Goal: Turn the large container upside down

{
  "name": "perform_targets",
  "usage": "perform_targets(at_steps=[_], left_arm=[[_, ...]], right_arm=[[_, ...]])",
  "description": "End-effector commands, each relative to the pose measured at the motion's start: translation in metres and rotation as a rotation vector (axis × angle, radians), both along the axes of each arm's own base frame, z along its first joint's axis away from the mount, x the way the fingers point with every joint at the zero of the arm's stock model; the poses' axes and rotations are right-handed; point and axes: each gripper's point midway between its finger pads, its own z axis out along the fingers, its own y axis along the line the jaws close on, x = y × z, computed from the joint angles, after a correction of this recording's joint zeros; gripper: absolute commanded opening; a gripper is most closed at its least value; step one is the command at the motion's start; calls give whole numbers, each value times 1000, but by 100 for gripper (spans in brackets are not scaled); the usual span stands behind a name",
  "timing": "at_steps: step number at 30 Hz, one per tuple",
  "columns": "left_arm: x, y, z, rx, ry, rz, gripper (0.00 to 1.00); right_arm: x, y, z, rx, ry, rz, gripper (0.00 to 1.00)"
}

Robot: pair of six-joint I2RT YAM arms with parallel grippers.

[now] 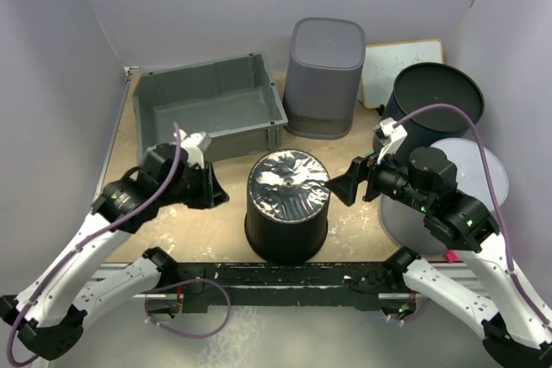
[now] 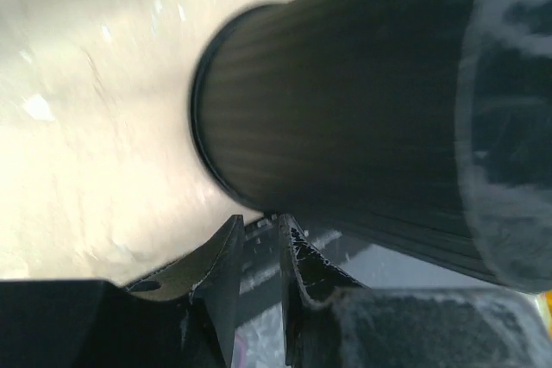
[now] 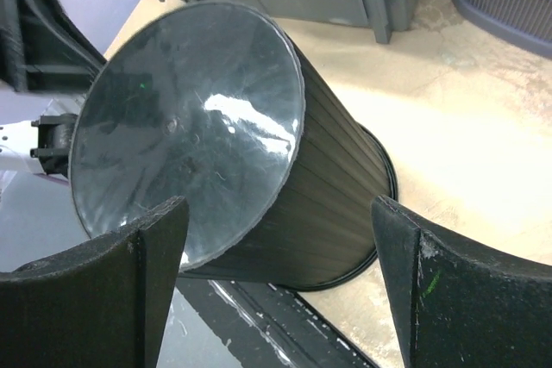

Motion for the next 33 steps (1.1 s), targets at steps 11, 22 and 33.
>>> perform_targets(at_steps=[11, 22, 33], left_arm=[[75, -123, 25, -477, -67, -75, 22], [153, -95, 57, -36, -234, -18, 42], [144, -33, 48, 128, -141, -32, 47]], right_arm=[[20, -11, 85, 13, -233, -69, 90], [21, -28, 99, 36, -263, -161, 91], [0, 21, 97, 110, -230, 133, 91]])
